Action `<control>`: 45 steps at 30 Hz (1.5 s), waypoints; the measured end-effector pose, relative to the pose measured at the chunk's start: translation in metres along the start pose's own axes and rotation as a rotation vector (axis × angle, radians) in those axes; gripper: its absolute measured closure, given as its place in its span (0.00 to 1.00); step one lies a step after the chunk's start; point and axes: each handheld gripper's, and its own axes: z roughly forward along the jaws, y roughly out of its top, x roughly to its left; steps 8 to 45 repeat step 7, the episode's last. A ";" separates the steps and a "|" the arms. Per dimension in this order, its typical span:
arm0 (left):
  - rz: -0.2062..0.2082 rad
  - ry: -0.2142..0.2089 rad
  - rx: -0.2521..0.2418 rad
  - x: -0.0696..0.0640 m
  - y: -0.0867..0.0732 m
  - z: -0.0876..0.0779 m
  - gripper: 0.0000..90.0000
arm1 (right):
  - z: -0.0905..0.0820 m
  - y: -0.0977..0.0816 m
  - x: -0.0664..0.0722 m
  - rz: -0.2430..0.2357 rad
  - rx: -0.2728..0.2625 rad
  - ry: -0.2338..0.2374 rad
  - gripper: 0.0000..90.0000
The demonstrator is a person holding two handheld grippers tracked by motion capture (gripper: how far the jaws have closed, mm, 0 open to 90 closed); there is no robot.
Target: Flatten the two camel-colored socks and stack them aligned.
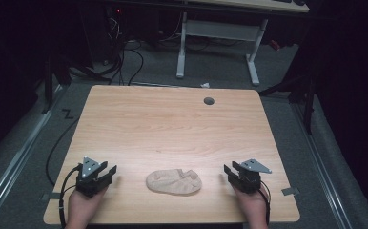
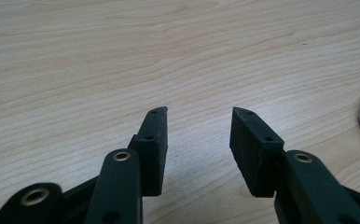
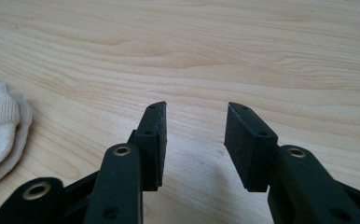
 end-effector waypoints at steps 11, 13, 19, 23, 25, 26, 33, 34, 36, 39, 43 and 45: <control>0.021 -0.021 0.018 -0.006 -0.003 0.002 0.64 | -0.006 -0.003 -0.003 0.007 -0.015 -0.011 0.66; 0.021 -0.021 0.018 -0.006 -0.003 0.002 0.64 | -0.006 -0.003 -0.003 0.007 -0.015 -0.011 0.66; 0.021 -0.021 0.018 -0.006 -0.003 0.002 0.64 | -0.006 -0.003 -0.003 0.007 -0.015 -0.011 0.66; 0.021 -0.021 0.018 -0.006 -0.003 0.002 0.64 | -0.006 -0.003 -0.003 0.007 -0.015 -0.011 0.66; 0.021 -0.021 0.018 -0.006 -0.003 0.002 0.64 | -0.006 -0.003 -0.003 0.007 -0.015 -0.011 0.66; 0.021 -0.021 0.018 -0.006 -0.003 0.002 0.64 | -0.006 -0.003 -0.003 0.007 -0.015 -0.011 0.66; 0.021 -0.021 0.018 -0.006 -0.003 0.002 0.64 | -0.006 -0.003 -0.003 0.007 -0.015 -0.011 0.66; 0.021 -0.021 0.018 -0.006 -0.003 0.002 0.64 | -0.006 -0.003 -0.003 0.007 -0.015 -0.011 0.66; 0.021 -0.021 0.018 -0.006 -0.003 0.002 0.64 | -0.006 -0.003 -0.003 0.007 -0.015 -0.011 0.66; 0.021 -0.021 0.018 -0.006 -0.003 0.002 0.64 | -0.006 -0.003 -0.003 0.007 -0.015 -0.011 0.66; 0.021 -0.021 0.018 -0.006 -0.003 0.002 0.64 | -0.006 -0.003 -0.003 0.007 -0.015 -0.011 0.66; 0.021 -0.021 0.018 -0.006 -0.003 0.002 0.64 | -0.006 -0.003 -0.003 0.007 -0.015 -0.011 0.66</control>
